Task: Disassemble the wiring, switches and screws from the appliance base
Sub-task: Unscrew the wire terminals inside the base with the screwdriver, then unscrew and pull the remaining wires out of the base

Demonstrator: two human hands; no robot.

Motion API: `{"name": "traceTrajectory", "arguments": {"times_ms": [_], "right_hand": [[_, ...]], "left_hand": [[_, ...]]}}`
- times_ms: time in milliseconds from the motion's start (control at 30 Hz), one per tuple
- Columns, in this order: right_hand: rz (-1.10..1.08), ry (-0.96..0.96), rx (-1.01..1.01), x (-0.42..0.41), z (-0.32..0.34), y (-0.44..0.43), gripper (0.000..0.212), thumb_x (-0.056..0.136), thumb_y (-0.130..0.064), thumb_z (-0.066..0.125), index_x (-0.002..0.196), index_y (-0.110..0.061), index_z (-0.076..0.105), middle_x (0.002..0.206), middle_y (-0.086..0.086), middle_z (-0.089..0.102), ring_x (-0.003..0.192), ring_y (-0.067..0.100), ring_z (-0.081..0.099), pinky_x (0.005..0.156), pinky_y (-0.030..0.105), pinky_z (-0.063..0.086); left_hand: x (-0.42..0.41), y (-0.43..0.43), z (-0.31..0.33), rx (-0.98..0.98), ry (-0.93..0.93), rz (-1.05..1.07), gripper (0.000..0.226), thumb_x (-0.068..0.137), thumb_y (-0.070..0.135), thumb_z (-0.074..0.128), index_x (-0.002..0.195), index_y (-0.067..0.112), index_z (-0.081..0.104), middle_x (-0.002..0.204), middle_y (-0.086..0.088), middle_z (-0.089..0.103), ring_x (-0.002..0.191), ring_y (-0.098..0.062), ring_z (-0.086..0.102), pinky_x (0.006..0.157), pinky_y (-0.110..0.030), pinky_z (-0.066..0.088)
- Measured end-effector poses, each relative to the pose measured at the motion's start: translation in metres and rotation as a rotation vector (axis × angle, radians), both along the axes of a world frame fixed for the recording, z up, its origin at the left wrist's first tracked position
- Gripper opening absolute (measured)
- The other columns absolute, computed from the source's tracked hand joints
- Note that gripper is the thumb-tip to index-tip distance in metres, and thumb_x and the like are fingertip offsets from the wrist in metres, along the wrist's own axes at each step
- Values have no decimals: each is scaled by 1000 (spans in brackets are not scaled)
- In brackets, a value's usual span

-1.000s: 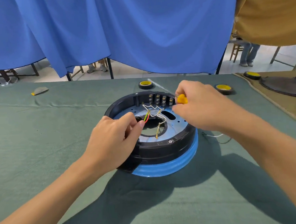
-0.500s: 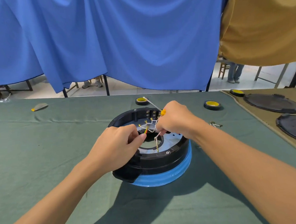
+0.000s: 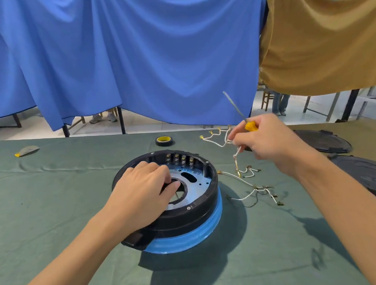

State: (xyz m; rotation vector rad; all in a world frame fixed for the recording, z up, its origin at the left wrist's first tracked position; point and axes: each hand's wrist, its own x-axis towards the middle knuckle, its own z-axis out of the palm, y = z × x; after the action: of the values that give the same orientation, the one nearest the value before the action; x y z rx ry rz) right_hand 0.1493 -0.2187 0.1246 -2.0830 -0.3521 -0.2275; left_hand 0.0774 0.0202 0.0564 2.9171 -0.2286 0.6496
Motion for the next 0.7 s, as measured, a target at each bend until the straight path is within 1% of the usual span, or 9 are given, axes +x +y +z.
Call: {"name": "traceTrajectory", "arguments": {"times_ms": [100,167,233,300,367,433,533,633,700], "right_hand": [[-84,10,59,4,-23,-27,17,83,-2,64,74,-12,73,52,-7,62,42,-3,50,37,11,33],[-151,30,49,8,-41,-44,16,85,-1,63,76,-10,72,55,-7,62,41,-2,48,41,15,34],[-207,69,27,14,-60,-60,18,87,-4,63,76,-15,72,61,-4,64,46,3,46,48,22,32],[-265,112,31,19,-77,-77,19,89,-5,63,77,-18,71,66,1,66,49,9,44,50,24,31],[-314,145,44,25,-92,-91,20,90,-5,60,79,-18,70,68,4,66,53,12,45,52,25,33],[-341,172,18,29,-104,-103,20,92,-6,59,81,-18,70,69,4,65,59,14,49,57,27,37],[-366,172,-75,35,-115,-115,20,92,-8,58,81,-20,68,72,4,67,66,18,56,57,27,38],[-372,160,-190,42,-121,-120,19,91,-10,56,83,-23,66,77,6,69,84,27,65,60,27,42],[-353,142,-305,46,-125,-120,17,92,-13,54,94,-24,66,86,7,70,97,32,62,75,33,49]], "left_hand": [[4,-22,6,0,57,-39,33,96,56,35,98,30,56,94,15,56,96,-13,52,77,-30,35],[8,-38,7,7,107,-55,39,96,59,32,105,29,55,98,14,56,100,-13,52,76,-30,32],[13,-55,6,11,120,-86,47,95,61,29,115,27,55,111,11,58,108,-14,49,80,-29,33],[18,-70,3,-6,132,-123,54,94,63,29,122,24,53,125,10,56,118,-14,44,90,-31,36],[23,-80,-1,21,154,-150,61,94,65,27,132,21,48,141,8,46,130,-13,34,102,-33,32],[27,-84,-6,80,221,-157,71,93,67,25,144,19,35,156,7,26,141,-11,19,111,-34,23],[33,-81,-10,106,348,-166,80,94,66,29,154,18,8,163,8,-3,147,-8,-3,118,-34,10],[36,-81,-12,121,365,-164,83,94,64,32,155,18,-2,162,7,-10,148,-8,-8,119,-34,5],[37,-82,-13,130,359,-163,83,95,64,32,155,18,-2,163,7,-9,148,-10,-8,119,-35,5]]}}
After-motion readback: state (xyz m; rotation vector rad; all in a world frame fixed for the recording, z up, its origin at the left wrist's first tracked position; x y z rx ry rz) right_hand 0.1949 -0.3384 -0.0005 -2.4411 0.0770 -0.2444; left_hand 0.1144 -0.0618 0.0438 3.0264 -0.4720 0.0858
